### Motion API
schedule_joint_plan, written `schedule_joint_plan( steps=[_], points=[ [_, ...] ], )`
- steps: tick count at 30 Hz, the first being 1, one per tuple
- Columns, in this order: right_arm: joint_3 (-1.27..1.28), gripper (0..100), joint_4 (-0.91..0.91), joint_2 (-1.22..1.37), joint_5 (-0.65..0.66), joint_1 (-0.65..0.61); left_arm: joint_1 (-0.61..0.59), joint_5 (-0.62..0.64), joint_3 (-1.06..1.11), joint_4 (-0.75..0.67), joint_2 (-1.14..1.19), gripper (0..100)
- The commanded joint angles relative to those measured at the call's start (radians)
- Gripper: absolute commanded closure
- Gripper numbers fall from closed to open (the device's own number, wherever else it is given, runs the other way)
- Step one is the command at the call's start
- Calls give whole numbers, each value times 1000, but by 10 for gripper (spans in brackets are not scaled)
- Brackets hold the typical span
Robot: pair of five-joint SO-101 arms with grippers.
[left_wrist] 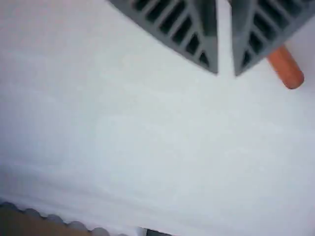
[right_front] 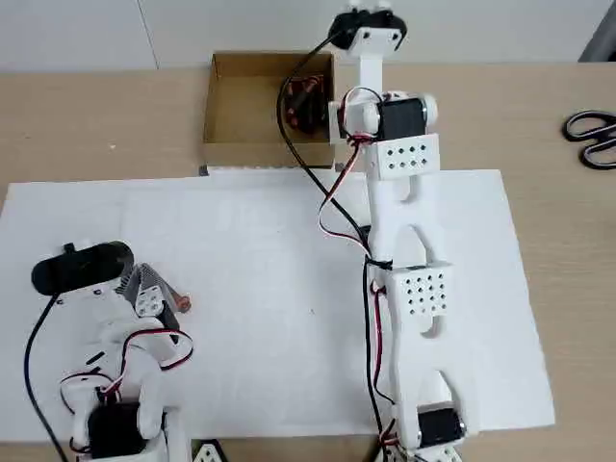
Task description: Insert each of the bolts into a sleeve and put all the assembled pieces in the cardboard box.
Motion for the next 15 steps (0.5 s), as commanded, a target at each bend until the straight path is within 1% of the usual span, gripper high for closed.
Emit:
schedule_joint_plan(
  steps=[1, 5, 7, 9, 15],
  points=[
    [-43, 757, 15, -76, -14, -8, -6, 0, -8, -2, -6, 993],
    [-41, 836, 33, -76, -17, -19, -6, 0, -8, -2, -6, 993],
    [-41, 861, 35, -84, -18, -21, -6, 0, -8, 0, -6, 993],
    [-41, 860, 36, -84, -55, -21, -6, 0, -8, 0, -6, 993],
    [-34, 813, 44, -85, -207, -16, -6, 0, -8, 0, -6, 993]
  ],
)
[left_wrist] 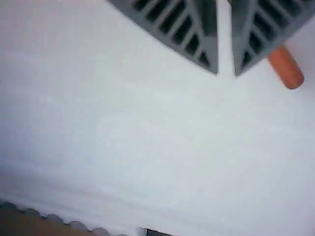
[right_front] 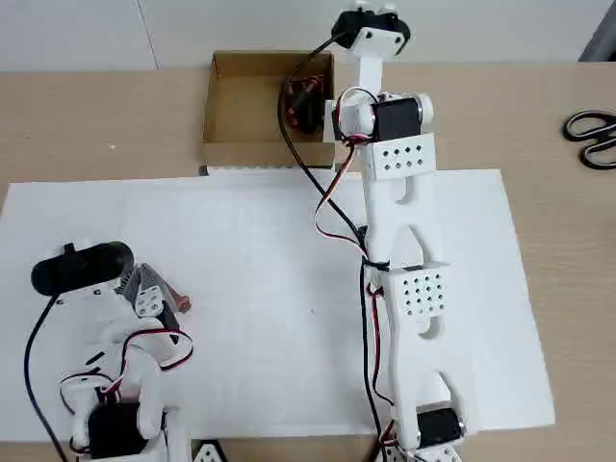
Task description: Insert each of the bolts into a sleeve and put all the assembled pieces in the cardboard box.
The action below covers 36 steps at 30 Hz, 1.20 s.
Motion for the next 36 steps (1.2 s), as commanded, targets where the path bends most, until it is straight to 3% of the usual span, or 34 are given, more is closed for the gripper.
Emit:
schedule_joint_plan(
  steps=[1, 5, 10, 18, 25, 36],
  points=[
    [-18, 813, 12, -82, -69, 2, -6, 0, -8, 0, -6, 993],
    [57, 815, 12, -84, -149, 44, -6, -5, -10, 0, -6, 993],
    [190, 815, 18, -237, -155, 116, -6, -5, -10, 0, -6, 993],
    [816, 814, -8, -699, -175, 94, -6, -2, -10, 0, -6, 993],
    [1140, 813, -19, -774, -488, 81, -2, -3, -10, 0, -6, 993],
    [1171, 813, -28, -684, -687, 5, -2, -8, -10, 0, -6, 993]
  ],
)
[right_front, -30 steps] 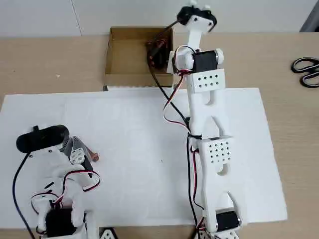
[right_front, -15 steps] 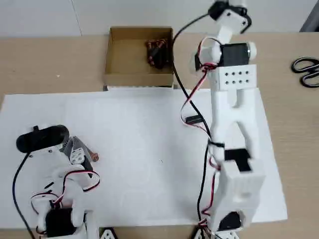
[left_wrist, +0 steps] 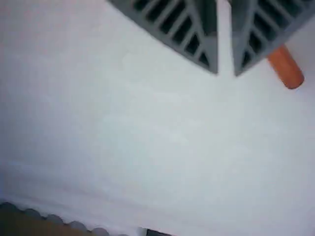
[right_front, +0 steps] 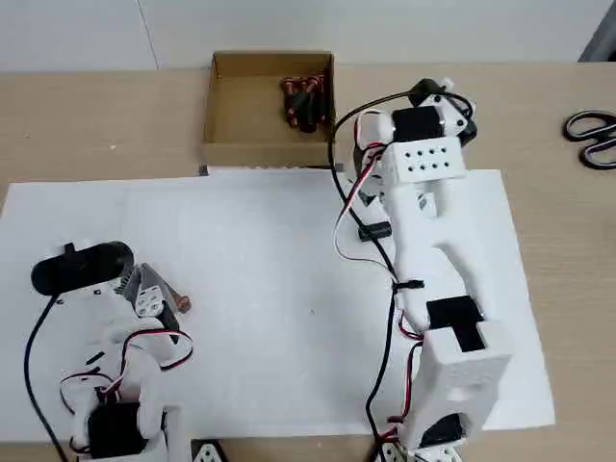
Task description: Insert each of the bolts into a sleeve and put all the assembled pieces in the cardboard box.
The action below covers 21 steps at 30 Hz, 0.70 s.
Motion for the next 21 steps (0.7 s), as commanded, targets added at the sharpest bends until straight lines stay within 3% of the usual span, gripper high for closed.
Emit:
schedule_joint_plan(
  steps=[1, 10, 21],
  points=[
    [0, 813, -18, 35, -72, -27, -2, -8, -10, -2, -6, 993],
    [0, 812, -41, 154, -130, -27, -2, -87, -10, 2, -6, 993],
    [0, 812, -199, 222, -132, -22, -2, -92, -36, 3, -6, 993]
  ],
)
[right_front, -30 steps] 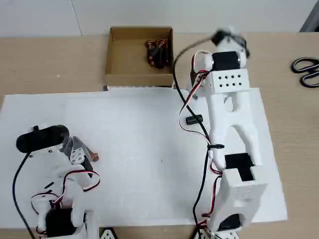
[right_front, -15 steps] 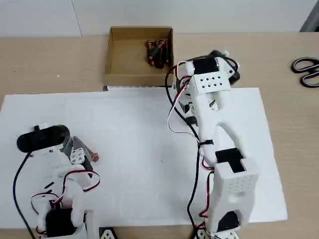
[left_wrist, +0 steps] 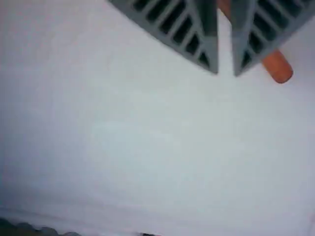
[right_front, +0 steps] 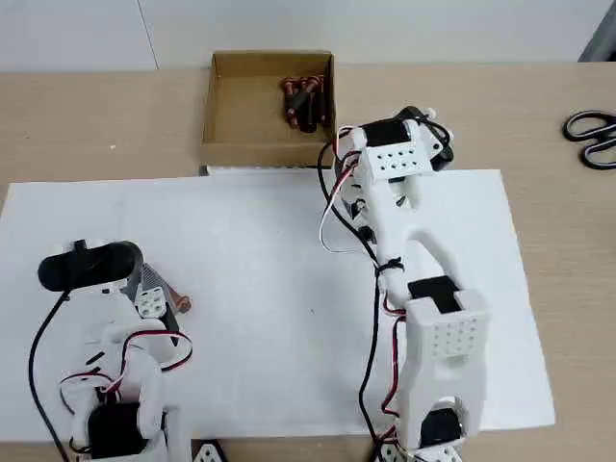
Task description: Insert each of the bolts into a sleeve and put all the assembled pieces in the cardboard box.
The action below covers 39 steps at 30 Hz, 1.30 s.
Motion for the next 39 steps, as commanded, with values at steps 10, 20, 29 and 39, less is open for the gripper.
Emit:
schedule_joint_plan(
  steps=[10, 20, 29, 39],
  points=[
    [0, 812, -84, 77, -9, 10, -3, -6, -36, 3, -6, 993],
    [0, 812, -87, 88, -5, 81, -2, -6, -36, 3, -6, 993],
    [-6, 812, -58, 82, -2, 122, -2, -6, -36, 3, -6, 993],
    [-6, 812, -19, -1, -9, 122, -2, -6, -36, 3, -6, 993]
  ],
)
